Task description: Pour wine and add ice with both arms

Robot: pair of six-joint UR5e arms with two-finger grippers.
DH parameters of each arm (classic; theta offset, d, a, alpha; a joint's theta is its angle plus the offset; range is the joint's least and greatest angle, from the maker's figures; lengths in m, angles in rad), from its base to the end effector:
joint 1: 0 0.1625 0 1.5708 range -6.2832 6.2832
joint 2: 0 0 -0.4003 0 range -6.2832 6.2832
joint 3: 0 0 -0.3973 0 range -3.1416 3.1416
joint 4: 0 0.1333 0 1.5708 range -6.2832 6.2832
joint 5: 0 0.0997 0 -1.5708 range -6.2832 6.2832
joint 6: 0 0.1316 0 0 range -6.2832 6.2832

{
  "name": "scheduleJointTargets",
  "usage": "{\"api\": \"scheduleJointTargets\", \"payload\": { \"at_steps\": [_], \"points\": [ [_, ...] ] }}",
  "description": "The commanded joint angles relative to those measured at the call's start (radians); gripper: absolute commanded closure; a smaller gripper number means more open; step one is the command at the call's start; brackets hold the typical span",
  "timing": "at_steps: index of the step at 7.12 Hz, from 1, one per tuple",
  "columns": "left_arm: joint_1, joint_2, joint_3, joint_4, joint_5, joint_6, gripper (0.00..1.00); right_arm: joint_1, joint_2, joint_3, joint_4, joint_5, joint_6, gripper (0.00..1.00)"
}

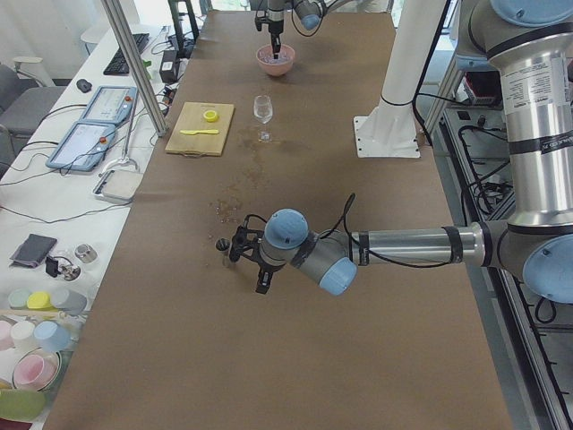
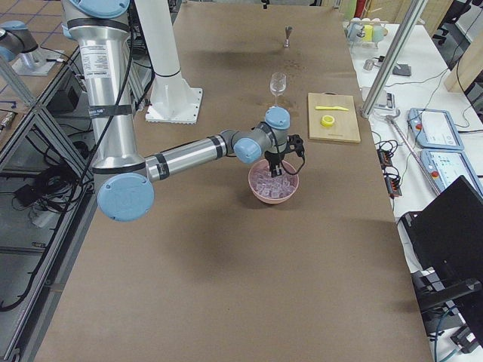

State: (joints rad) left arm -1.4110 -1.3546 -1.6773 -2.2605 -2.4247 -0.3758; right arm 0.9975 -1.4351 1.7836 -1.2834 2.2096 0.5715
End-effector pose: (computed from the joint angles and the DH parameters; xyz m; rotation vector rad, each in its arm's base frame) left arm 0.0363 -0.4396 0.6147 0.3043 0.9410 0.0494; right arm -0.2634 -0.5091 0.4492 0.1819 -0.8510 -0.2047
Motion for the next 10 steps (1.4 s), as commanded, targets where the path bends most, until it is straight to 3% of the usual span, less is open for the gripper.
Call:
{"api": "scheduleJointTargets", "payload": {
  "at_steps": [1,3,4,6,10],
  "points": [
    [0.000,0.003,0.001,-0.001,-0.001,0.000,0.02,0.009,0.165,0.045,-0.118,0.022,0.153,1.00],
    [0.000,0.003,0.011,0.001,0.001,0.000,0.03,-0.141,0.379,0.034,-0.142,-0.049,0.507,1.00],
    [0.001,0.003,0.016,0.001,0.001,0.000,0.02,-0.230,0.489,0.013,-0.145,-0.162,0.639,1.00],
    [0.003,0.000,0.031,-0.002,0.001,0.000,0.03,-0.280,0.733,-0.178,-0.146,-0.218,0.789,1.00],
    [0.004,-0.005,0.039,-0.001,0.001,0.000,0.02,-0.298,0.745,-0.184,-0.145,-0.219,0.789,1.00]
  ]
}}
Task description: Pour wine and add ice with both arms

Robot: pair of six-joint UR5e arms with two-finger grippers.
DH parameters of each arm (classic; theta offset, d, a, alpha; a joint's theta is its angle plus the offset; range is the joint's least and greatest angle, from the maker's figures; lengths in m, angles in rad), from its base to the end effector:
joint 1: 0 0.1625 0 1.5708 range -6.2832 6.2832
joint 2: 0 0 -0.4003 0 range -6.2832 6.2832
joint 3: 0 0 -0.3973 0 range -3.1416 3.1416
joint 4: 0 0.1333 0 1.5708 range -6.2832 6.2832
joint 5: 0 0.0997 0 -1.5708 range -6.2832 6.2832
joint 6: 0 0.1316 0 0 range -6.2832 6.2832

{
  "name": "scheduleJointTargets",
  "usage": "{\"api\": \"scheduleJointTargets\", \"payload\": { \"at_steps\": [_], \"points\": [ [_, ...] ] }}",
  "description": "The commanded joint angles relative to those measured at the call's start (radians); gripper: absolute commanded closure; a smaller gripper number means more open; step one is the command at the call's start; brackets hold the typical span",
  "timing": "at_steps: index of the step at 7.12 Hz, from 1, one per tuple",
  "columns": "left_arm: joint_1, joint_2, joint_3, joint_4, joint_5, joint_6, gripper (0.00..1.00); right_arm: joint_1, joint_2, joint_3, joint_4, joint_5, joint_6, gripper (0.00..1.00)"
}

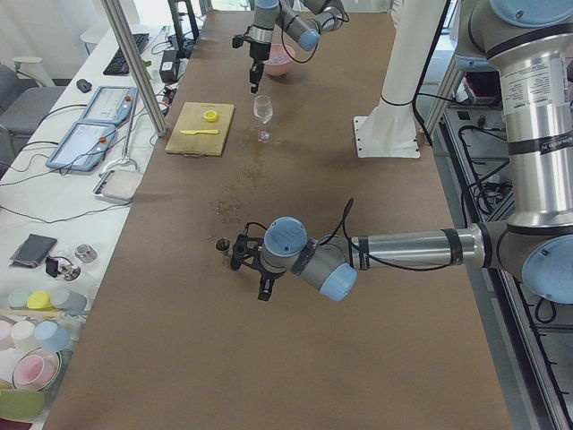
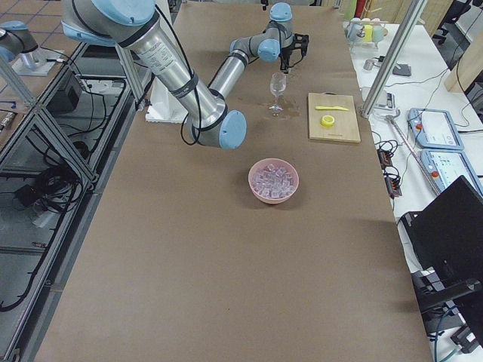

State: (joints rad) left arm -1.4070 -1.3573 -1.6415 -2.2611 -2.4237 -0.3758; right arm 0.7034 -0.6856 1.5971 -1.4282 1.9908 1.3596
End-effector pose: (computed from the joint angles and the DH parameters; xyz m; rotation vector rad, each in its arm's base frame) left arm 0.0378 -0.4383 0.6323 0.2729 0.9355 0.0384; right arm -0.4876 -0.5180 0.0746 0.1172 -1.0991 0.2199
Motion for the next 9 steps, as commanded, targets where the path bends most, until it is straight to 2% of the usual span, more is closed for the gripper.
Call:
{"api": "scheduleJointTargets", "payload": {
  "at_steps": [1,3,4,5,6,8,9],
  "points": [
    [0.000,-0.002,0.003,0.000,0.000,0.000,0.02,-0.005,-0.017,0.012,0.000,0.002,0.001,1.00],
    [0.000,-0.003,0.011,-0.001,0.000,-0.002,0.02,-0.016,-0.018,0.014,0.000,0.000,0.001,1.00],
    [0.000,-0.005,0.012,-0.002,0.000,-0.002,0.02,-0.021,-0.018,0.014,0.000,-0.001,0.001,0.77],
    [0.000,-0.005,0.012,-0.002,0.000,-0.002,0.02,-0.031,-0.018,0.015,0.000,-0.032,0.001,0.16],
    [0.000,-0.005,0.011,-0.002,0.000,-0.002,0.02,-0.036,-0.018,0.018,0.000,-0.036,0.001,0.00],
    [0.000,-0.005,0.012,-0.002,0.000,-0.002,0.02,-0.036,-0.023,0.036,-0.001,-0.034,0.000,0.00],
    [0.000,-0.006,0.012,-0.002,0.000,-0.002,0.02,-0.035,-0.079,0.114,-0.038,-0.024,-0.013,0.00]
  ]
}}
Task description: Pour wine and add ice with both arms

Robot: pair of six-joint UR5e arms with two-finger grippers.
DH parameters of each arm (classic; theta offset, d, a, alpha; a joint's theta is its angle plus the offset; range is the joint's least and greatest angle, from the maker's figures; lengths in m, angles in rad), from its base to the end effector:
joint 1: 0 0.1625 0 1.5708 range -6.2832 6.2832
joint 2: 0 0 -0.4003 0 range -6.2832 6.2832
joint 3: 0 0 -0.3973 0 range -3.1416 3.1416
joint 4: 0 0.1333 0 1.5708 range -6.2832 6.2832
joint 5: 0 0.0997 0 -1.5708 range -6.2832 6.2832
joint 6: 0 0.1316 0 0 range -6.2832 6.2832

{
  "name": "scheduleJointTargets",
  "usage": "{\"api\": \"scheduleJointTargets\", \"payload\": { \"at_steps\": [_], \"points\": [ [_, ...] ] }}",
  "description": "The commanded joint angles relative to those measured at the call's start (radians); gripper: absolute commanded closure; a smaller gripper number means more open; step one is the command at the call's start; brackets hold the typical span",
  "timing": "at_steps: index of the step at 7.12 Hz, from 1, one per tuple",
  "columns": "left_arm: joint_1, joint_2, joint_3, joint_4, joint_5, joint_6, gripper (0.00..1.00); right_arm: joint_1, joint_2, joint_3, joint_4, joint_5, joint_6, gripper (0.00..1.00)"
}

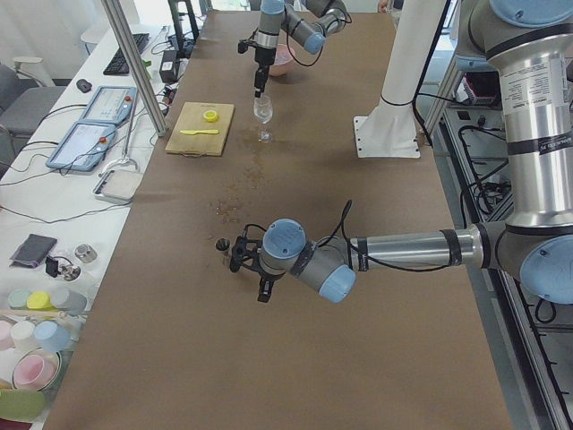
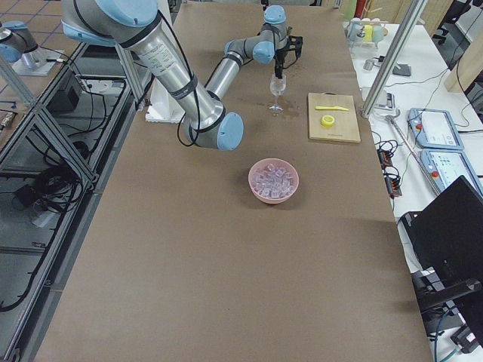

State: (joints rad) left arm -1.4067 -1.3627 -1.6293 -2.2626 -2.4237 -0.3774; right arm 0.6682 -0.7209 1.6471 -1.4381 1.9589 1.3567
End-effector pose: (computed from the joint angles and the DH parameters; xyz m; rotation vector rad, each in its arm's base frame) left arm 0.0382 -0.4399 0.6361 0.2671 0.9349 0.0349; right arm -0.4934 -0.4958 0.0819 0.1288 -1.0948 0.2019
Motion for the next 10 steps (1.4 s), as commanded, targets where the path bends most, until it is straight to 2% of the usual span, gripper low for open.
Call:
{"api": "scheduleJointTargets", "payload": {
  "at_steps": [1,2,4,5,6,7,8,10],
  "points": [
    [-0.001,-0.007,-0.003,0.003,-0.002,-0.002,0.02,0.022,-0.148,0.160,-0.039,0.014,-0.043,0.00],
    [-0.002,-0.024,-0.001,0.008,-0.002,-0.005,0.02,0.087,-0.255,0.222,-0.041,0.073,-0.144,0.00],
    [0.003,-0.080,0.000,0.110,0.009,0.002,0.02,0.274,-0.474,0.264,-0.039,0.254,-0.462,0.00],
    [0.008,-0.107,0.000,0.159,0.050,0.003,0.02,0.362,-0.585,0.266,-0.038,0.296,-0.640,0.00],
    [0.020,-0.128,0.009,0.228,0.070,0.091,0.02,0.458,-0.680,0.258,-0.039,0.317,-0.838,0.00],
    [0.012,-0.178,0.012,0.379,0.072,0.251,0.02,0.553,-0.745,0.228,-0.042,0.328,-1.049,0.00],
    [-0.001,-0.225,0.012,0.493,0.104,0.367,0.02,0.630,-0.788,0.189,-0.042,0.340,-1.187,0.00],
    [-0.009,-0.213,0.028,0.515,0.121,0.394,0.02,0.755,-0.821,0.070,-0.045,0.344,-1.444,0.00]
  ]
}}
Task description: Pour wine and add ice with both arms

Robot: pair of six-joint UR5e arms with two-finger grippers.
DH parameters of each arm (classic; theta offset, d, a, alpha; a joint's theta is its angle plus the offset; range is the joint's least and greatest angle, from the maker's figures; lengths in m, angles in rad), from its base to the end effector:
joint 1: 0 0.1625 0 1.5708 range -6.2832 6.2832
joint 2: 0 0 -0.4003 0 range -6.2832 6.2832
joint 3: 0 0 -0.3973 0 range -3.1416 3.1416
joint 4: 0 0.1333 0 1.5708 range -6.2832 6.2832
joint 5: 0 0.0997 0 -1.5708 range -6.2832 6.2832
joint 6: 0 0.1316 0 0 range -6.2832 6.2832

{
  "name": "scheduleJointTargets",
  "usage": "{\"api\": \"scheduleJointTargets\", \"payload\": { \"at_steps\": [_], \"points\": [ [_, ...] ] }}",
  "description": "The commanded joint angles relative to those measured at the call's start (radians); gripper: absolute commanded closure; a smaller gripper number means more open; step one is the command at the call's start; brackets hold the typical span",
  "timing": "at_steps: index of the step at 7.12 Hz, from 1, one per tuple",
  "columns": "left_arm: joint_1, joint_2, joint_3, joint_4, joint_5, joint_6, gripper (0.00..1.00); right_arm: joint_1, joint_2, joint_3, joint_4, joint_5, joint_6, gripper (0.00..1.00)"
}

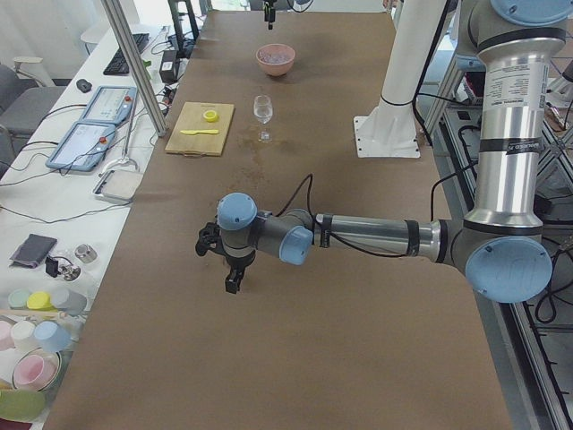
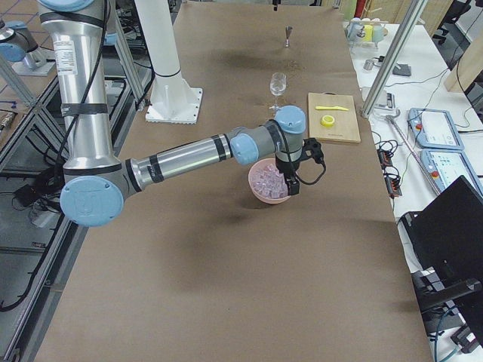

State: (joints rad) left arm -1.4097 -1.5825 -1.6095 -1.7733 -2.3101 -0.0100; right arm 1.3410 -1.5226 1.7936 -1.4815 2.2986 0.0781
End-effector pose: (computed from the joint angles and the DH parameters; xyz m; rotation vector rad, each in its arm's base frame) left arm 0.0397 -0.5227 0.6120 0.1779 0.7548 0.2369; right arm -0.0762 -0.5265 0.5128 0.2303 -0.7660 -0.2746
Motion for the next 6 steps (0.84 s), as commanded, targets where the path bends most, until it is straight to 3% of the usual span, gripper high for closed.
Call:
{"api": "scheduleJointTargets", "payload": {
  "at_steps": [1,4,6],
  "points": [
    [-0.008,0.039,0.035,0.020,0.006,0.016,0.02,0.125,-0.002,-0.138,-0.061,0.004,-0.276,0.00],
    [-0.008,0.039,0.069,-0.003,0.001,0.021,0.02,0.132,0.035,-0.171,-0.120,0.015,-0.340,0.00],
    [-0.005,0.023,0.063,-0.037,0.001,0.016,0.02,0.133,0.010,-0.165,-0.117,0.068,-0.322,0.00]
  ]
}}
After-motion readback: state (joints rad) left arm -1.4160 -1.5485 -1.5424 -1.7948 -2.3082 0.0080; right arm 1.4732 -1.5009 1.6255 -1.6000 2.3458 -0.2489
